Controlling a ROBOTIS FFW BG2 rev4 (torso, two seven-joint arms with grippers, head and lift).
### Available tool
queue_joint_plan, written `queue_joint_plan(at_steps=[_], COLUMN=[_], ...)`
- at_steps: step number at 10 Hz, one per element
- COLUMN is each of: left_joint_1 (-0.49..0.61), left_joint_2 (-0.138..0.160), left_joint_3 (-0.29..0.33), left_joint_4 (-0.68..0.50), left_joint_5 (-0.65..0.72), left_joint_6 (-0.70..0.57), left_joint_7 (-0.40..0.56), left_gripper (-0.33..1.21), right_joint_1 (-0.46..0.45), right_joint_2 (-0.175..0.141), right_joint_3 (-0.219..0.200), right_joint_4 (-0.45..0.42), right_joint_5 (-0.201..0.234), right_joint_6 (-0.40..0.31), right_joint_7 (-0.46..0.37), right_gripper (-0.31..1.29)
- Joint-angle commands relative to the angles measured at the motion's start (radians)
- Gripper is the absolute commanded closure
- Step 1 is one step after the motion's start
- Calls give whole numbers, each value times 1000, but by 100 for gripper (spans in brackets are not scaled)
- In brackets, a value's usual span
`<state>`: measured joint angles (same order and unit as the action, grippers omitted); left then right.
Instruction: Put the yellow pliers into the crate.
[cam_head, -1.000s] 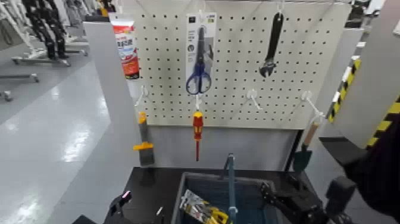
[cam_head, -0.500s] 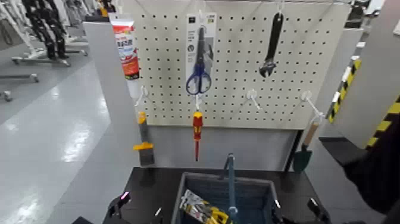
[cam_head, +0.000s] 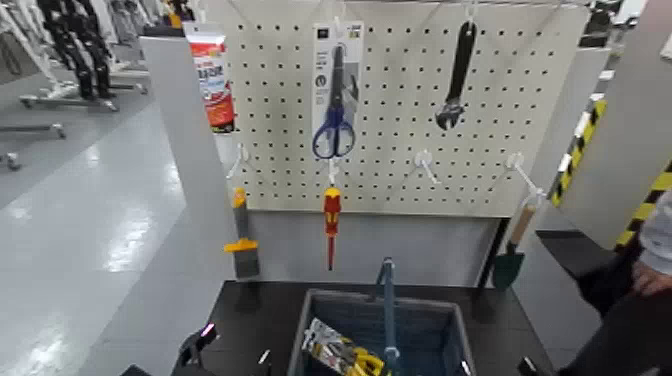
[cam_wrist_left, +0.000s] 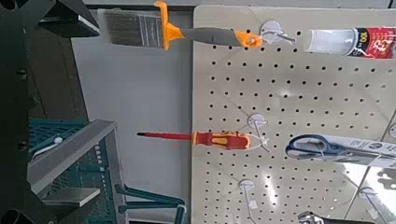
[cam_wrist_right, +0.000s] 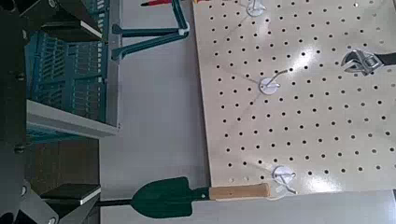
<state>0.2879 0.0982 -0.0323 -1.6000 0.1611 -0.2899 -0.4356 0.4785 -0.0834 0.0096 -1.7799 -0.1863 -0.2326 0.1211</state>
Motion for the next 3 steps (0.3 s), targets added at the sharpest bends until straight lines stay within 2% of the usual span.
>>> queue_joint_plan(at_steps=[1, 3], left_joint_1=[4, 5], left_joint_2=[-2, -3], left_joint_3=[2, 3], left_joint_4=[-1, -3], left_joint_5=[0, 0], left_joint_6=[0, 0], left_joint_7=[0, 0], left_gripper=[10, 10], right_joint_1=[34, 37], right_joint_2=[1, -1], right_joint_3=[20, 21], right_joint_4=[-16, -21], right_joint_5=[21, 24], right_joint_6=[-22, -25], right_joint_7=[-29, -41], right_gripper=[16, 17])
